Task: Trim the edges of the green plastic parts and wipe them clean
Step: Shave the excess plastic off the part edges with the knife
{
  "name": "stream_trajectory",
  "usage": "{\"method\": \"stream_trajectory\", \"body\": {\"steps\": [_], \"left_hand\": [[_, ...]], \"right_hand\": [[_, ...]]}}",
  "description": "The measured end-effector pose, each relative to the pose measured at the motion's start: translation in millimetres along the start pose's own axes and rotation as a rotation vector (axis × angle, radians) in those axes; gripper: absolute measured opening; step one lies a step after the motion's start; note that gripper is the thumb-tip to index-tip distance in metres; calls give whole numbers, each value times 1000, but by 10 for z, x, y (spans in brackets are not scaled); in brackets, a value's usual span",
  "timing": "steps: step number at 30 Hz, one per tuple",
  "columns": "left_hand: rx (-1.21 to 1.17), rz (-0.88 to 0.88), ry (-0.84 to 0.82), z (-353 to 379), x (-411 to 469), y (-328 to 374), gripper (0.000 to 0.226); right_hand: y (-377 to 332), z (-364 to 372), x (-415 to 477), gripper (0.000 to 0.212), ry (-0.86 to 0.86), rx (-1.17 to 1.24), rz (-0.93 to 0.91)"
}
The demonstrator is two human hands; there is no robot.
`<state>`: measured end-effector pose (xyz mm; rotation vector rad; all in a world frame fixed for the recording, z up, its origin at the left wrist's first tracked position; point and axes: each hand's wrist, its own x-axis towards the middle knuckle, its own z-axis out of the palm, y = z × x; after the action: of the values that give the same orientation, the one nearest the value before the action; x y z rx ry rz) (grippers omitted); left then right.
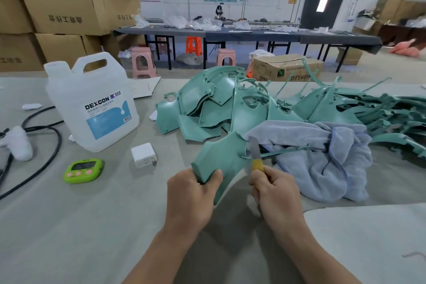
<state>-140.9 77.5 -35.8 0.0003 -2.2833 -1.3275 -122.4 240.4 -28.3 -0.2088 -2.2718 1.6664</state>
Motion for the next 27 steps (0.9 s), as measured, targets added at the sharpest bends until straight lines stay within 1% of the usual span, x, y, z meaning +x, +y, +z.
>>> {"method": "stream_trajectory", "body": {"steps": [2,4,6,9,11,13,16,18,22,24,26,27], "left_hand": [[5,-21,-3,6,9,8,43],[4,-24,-2,7,-2,12,43],[-1,-5,-3,7,-22,5,42],[-4,-17,-11,18,-18,-5,42],[3,-37,-16,41,-5,-11,43],[4,-31,-18,44,-3,-16,44],[17,24,-30,28,-17,-33,44],[19,25,-32,17,-17,-32,42],[35,0,11,10,1,-33,41],[25,56,25,-6,-17,-20,37],[-2,158,14,-35,-57,31,19],[-11,193,8,-40,-69,49,24]], "right_hand": [[-44,-22,-9,28,27,35,-69],[-79,-9,-5,29,-3,10,-112],[-64,4,23,29,-17,-84,-85],[-19,-39,67,31,75,-211,-48],[-18,-54,53,33,88,-178,-100],[-36,-26,28,32,34,-146,-131],[-17,-11,61,29,40,-207,-93],[3,-42,68,30,54,-207,-75],[-19,-66,0,32,58,-168,-146],[-51,-90,-18,33,73,-167,-212],[-93,-112,-28,35,84,-219,-283],[-113,-118,-37,36,97,-250,-320]]}}
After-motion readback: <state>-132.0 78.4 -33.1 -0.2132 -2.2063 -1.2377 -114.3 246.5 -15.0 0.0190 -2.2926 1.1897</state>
